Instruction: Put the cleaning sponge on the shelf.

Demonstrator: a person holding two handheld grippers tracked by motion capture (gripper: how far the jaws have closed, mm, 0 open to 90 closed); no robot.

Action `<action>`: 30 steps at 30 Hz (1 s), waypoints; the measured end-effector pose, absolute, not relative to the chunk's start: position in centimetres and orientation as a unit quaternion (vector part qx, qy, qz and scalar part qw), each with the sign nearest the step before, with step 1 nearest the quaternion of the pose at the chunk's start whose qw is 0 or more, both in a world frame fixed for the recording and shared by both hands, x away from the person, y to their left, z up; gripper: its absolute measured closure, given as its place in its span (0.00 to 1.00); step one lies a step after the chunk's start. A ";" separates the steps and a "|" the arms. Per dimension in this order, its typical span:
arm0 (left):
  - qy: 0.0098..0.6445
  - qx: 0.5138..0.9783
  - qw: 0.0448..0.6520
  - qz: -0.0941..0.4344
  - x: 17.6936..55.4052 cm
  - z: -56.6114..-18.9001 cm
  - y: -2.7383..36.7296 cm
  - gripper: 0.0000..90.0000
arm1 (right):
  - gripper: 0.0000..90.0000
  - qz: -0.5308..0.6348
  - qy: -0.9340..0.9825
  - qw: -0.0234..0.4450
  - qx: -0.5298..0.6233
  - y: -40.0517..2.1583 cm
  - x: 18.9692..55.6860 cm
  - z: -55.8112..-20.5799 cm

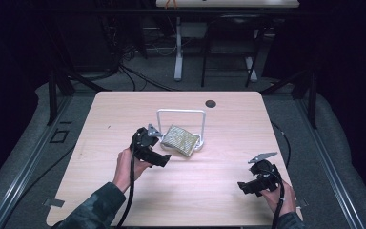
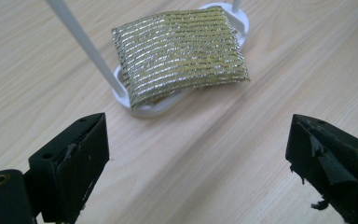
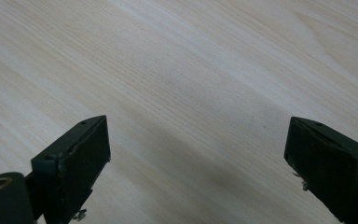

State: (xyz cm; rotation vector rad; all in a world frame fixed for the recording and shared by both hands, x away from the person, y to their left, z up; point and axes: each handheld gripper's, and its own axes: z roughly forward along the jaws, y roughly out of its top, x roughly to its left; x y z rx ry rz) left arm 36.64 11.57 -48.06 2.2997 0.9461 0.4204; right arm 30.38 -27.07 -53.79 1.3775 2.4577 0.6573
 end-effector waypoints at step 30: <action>0.442 0.847 0.270 0.118 32.2 -52.9 20.3 0.00 | 0.07 0.217 0.844 0.125 0.474 -27.2 30.6 -54.2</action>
